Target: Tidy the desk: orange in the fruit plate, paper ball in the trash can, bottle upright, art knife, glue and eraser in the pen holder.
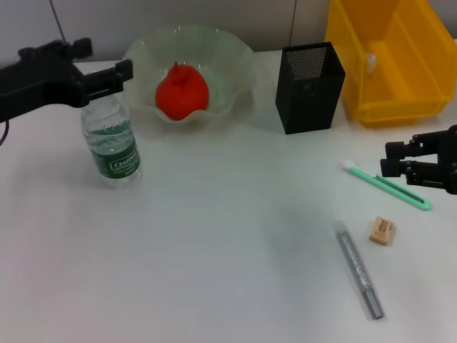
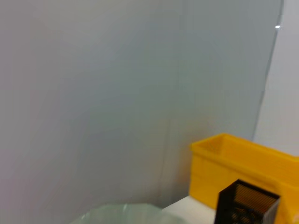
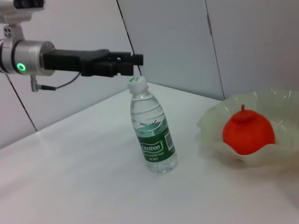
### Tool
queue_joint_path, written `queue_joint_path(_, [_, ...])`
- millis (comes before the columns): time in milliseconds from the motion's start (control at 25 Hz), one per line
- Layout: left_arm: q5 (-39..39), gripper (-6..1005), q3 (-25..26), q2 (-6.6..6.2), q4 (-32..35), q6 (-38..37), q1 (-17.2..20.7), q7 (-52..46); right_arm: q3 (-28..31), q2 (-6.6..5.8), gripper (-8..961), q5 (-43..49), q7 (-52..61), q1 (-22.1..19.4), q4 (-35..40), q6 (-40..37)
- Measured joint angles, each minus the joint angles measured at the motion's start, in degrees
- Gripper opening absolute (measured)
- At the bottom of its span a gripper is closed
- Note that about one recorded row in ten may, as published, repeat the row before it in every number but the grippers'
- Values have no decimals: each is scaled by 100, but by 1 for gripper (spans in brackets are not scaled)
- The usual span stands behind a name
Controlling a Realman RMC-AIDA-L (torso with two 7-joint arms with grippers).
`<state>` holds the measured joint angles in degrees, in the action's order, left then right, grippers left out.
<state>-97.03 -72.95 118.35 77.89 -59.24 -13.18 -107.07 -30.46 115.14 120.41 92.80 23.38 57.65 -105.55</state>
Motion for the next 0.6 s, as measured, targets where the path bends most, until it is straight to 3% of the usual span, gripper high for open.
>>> queue_joint_path(320, [427,792,-17,14,847,-753,236,47,-4,1,349,0,11,3,0,-1])
queue_joint_path(600, [819,788,139,3,976,-2114,173,213,-14,5,350,0,318,104,0,3])
